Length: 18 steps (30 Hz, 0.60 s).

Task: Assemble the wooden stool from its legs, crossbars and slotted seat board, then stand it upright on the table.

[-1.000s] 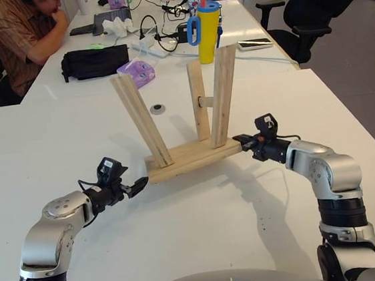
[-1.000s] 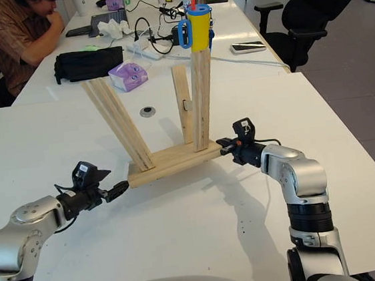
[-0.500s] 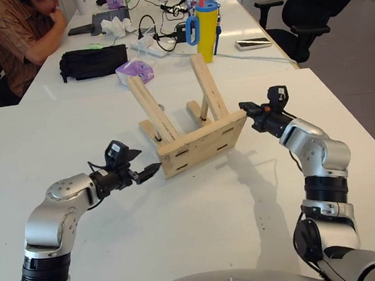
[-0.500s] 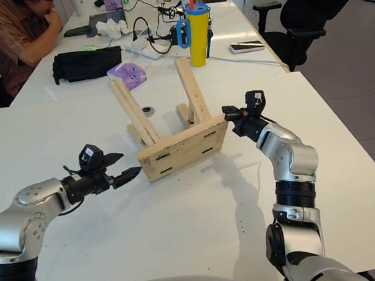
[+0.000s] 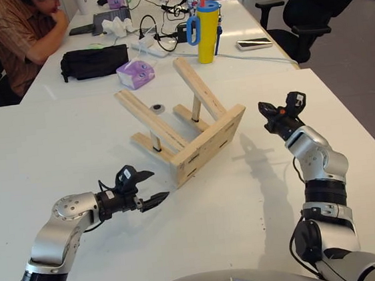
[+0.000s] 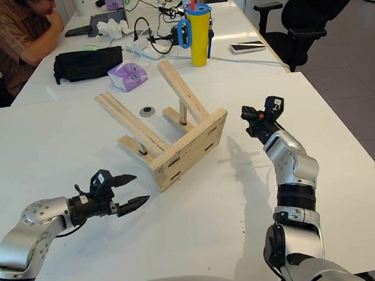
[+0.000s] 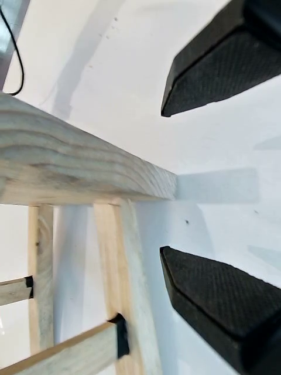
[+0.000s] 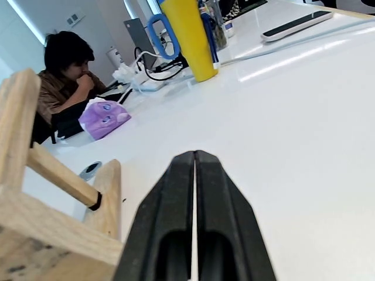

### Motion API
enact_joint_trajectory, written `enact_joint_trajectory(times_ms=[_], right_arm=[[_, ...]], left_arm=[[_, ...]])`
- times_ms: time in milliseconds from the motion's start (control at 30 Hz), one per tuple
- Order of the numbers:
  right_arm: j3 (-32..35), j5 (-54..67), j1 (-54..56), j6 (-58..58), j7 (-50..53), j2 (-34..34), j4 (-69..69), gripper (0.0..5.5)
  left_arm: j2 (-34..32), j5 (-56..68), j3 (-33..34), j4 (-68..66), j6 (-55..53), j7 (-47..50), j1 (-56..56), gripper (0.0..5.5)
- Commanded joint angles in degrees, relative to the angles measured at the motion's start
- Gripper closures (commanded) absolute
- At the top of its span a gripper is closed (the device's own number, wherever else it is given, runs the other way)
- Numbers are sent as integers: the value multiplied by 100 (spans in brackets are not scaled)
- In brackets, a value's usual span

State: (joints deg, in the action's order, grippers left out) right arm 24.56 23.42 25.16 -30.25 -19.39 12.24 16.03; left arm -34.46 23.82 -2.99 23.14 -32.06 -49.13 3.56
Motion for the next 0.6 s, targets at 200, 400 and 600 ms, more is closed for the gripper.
enact_joint_trajectory(times_ms=[200, 400, 600], right_arm=[[-26, 99, -52, 266, 53, 43, 331, 550], [-113, 115, -9, 336, 55, -5, 354, 550], [-219, 70, -135, 456, 58, -117, 495, 550]], left_arm=[[683, -374, -447, 199, -70, 1134, -173, 156], [854, -688, -759, 45, 93, 1373, -95, 232], [1055, -536, -759, 130, -44, 1552, -78, 325]])
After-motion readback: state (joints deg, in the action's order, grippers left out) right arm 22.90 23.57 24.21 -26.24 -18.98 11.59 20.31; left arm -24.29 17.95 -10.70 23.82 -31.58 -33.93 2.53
